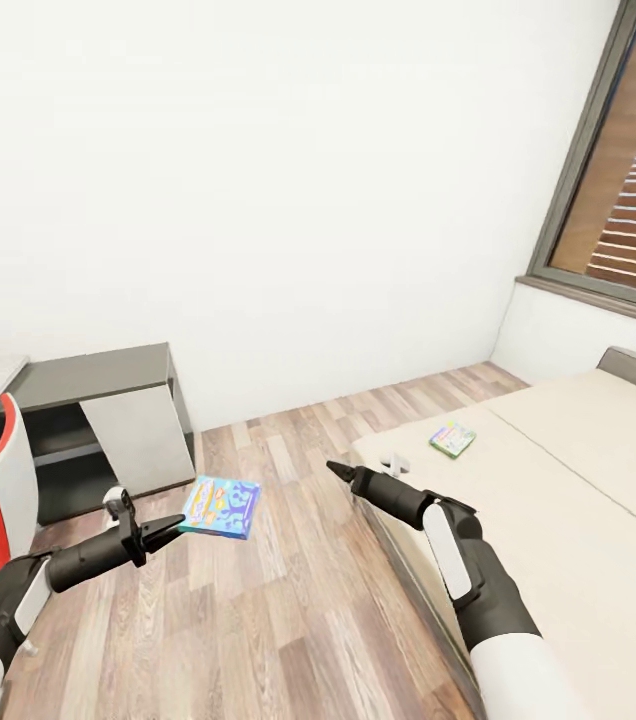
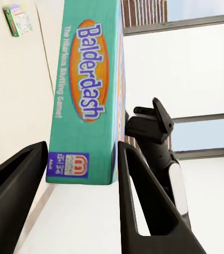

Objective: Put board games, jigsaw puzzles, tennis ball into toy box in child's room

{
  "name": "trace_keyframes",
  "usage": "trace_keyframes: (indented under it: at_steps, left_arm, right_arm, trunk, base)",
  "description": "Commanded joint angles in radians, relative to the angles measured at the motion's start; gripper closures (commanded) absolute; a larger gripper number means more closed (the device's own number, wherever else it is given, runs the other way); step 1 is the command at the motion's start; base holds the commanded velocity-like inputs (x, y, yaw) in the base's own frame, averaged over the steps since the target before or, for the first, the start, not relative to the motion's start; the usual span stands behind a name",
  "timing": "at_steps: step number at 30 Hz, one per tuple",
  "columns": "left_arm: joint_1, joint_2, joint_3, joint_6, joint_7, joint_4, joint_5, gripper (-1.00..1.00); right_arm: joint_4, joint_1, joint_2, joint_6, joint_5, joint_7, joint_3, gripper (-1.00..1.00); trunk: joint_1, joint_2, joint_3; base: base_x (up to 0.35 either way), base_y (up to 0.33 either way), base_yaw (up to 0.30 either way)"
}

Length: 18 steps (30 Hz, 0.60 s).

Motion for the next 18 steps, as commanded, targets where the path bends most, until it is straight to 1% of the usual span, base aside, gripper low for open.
trace_keyframes:
  at_steps: [1,5,13,18]
  left_arm:
    - [-0.001,0.0,0.001,0.011,-0.003,0.0,0.004,1.0]
    - [-0.001,-0.002,0.001,0.01,-0.003,0.0,0.004,1.0]
    - [-0.001,0.002,0.001,0.009,-0.003,0.0,0.004,1.0]
    - [-0.001,0.002,0.001,0.009,-0.003,0.0,0.004,1.0]
  right_arm:
    - [0.0,-0.001,0.001,0.008,-0.003,0.002,0.007,-1.0]
    - [0.001,-0.001,0.001,0.008,-0.003,-0.013,0.029,-1.0]
    - [0.016,-0.001,0.001,0.003,-0.003,-0.026,0.033,-1.0]
    - [0.026,-0.001,0.001,-0.031,-0.005,-0.026,0.034,-1.0]
  trunk:
    - [0.001,-0.002,-0.002]
    - [0.001,-0.002,-0.002]
    - [0.001,-0.002,-0.002]
    - [0.001,-0.002,-0.002]
  base:
    - [0.0,0.0,0.29]
    - [0.0,0.0,0.291]
    - [0.0,0.0,0.29]
    - [0.0,0.0,0.29]
